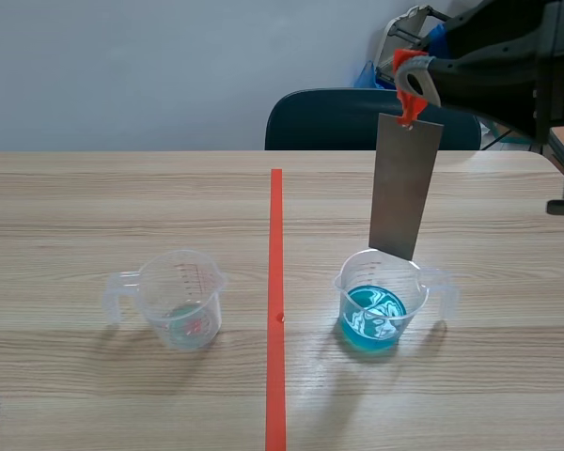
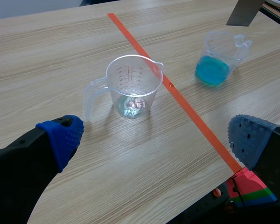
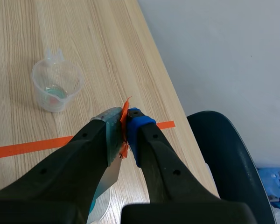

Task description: Do the redox reaction experiment

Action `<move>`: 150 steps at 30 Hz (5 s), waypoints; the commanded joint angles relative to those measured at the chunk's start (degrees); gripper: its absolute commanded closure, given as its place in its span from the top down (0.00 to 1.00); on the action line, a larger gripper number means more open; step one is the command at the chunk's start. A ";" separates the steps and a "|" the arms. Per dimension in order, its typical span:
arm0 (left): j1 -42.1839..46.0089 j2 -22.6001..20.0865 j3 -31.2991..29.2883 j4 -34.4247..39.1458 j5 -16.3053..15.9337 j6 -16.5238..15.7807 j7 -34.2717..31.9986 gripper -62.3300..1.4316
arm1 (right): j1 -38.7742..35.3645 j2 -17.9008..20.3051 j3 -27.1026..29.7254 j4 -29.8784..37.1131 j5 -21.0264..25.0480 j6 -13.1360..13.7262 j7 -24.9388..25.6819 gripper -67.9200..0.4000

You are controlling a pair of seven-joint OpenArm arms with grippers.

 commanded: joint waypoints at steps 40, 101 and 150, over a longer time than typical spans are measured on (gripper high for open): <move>-0.17 0.44 -0.22 1.18 -0.46 -0.33 -1.09 1.00 | 0.63 -0.02 0.50 0.20 0.39 -0.22 0.63 0.01; -0.31 0.44 -0.20 1.16 -0.42 -0.33 -0.72 1.00 | 0.66 -0.02 0.50 0.22 0.39 -0.22 0.83 0.01; -64.24 3.69 45.29 -19.19 5.77 6.84 16.65 0.06 | 0.66 -0.04 0.50 0.22 0.02 -0.24 1.75 0.01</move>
